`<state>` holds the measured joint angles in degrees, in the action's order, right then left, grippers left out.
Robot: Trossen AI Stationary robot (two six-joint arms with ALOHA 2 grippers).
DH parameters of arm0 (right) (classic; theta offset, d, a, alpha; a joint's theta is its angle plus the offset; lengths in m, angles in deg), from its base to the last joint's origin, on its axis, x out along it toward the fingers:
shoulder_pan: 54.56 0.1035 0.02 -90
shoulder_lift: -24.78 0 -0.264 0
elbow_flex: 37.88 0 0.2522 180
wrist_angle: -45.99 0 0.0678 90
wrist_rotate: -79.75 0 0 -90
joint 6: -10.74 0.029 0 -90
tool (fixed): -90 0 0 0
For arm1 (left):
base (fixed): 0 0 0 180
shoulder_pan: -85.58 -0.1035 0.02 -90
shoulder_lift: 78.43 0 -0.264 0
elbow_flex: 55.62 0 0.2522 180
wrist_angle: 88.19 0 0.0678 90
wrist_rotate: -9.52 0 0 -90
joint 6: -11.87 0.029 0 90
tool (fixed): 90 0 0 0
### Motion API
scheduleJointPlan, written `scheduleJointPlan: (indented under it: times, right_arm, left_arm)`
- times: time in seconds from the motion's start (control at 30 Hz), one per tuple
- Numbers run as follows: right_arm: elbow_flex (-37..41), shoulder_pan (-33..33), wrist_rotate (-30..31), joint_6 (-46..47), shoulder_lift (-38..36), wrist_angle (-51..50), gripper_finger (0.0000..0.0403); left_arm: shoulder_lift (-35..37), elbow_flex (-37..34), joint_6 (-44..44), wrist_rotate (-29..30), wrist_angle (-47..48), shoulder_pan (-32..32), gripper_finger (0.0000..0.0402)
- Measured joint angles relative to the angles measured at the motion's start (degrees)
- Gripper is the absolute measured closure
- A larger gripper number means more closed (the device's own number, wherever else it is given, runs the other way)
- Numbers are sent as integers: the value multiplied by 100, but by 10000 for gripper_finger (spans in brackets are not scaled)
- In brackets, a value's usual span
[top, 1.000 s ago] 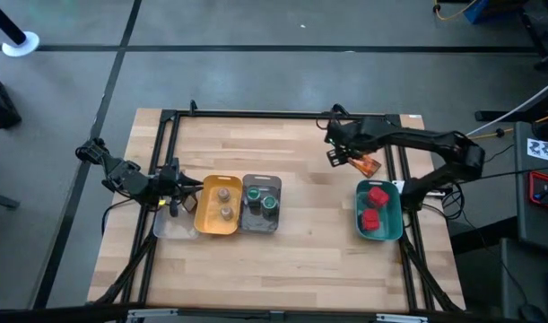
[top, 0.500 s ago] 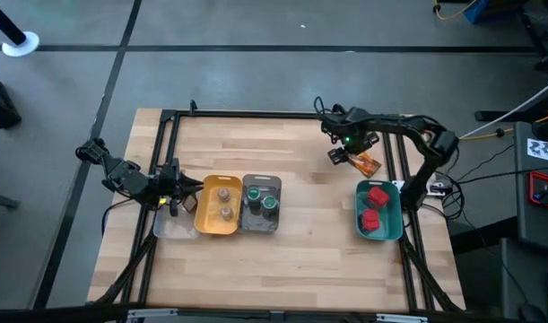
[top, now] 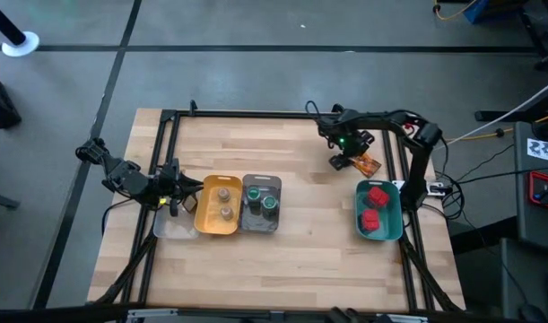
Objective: Sort spices by type
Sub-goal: Put the orange spice bag into the transparent bin
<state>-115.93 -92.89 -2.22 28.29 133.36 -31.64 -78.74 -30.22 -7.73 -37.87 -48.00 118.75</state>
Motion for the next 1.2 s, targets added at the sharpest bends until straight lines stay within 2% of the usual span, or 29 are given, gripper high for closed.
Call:
scheduleJointPlan:
  times: [0.1,0.2,0.43,0.63,0.7,0.87,1.0,1.2]
  right_arm:
    - [-6,2,-6,-166,138,8,146]
    - [1,3,-24,-302,168,62,175]
    - [8,-66,-247,-443,183,129,292]
    - [13,-100,-747,-428,170,279,386]
    - [13,-38,-767,-399,170,281,393]
    - [15,128,-762,-261,174,290,379]
    - [7,277,-778,-261,122,331,395]
    - [-442,476,-1019,-239,96,624,392]
  left_arm:
    - [-1,0,0,0,0,0,345]
    - [1,0,2,0,0,0,345]
    - [1,0,-82,2,-2,0,345]
    - [1,0,-149,2,-4,0,345]
    - [0,0,-149,2,-2,0,345]
    - [-1,0,-149,1,-4,0,345]
    - [1,0,-226,2,-4,0,345]
    - [1,0,-310,2,-4,0,345]
